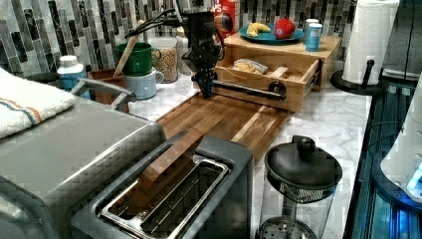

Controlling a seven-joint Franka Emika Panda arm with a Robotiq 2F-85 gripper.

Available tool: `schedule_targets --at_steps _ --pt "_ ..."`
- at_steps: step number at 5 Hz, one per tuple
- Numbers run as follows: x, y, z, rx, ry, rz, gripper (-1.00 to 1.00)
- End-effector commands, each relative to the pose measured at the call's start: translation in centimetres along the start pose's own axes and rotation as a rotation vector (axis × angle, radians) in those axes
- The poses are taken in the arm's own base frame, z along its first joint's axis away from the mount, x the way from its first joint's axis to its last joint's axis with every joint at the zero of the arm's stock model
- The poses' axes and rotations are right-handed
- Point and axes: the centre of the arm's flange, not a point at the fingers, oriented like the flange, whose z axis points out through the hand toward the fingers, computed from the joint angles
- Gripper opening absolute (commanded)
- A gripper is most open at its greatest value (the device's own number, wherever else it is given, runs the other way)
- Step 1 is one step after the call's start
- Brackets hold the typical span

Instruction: Close the drawer.

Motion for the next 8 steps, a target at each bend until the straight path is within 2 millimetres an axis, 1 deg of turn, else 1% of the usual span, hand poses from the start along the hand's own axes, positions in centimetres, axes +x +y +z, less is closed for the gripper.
schedule_targets --at_steps 1,2,3,6,7,8 --pt "1.2 2.1 0.2 -0.107 0.116 -0.209 -1.00" --pt "1.0 4.0 0.1 -0.111 0.115 -0.219 -1.00" --pt "1.1 6.4 0.0 -0.121 0.144 -0.230 -1.00" --pt "1.6 11.3 1.2 -0.164 0.151 -0.222 -1.00" --pt "1.6 13.6 1.1 -0.171 0.133 -0.222 -1.00" --pt "2.1 17.1 0.8 -0.185 0.119 -0.232 -1.00"
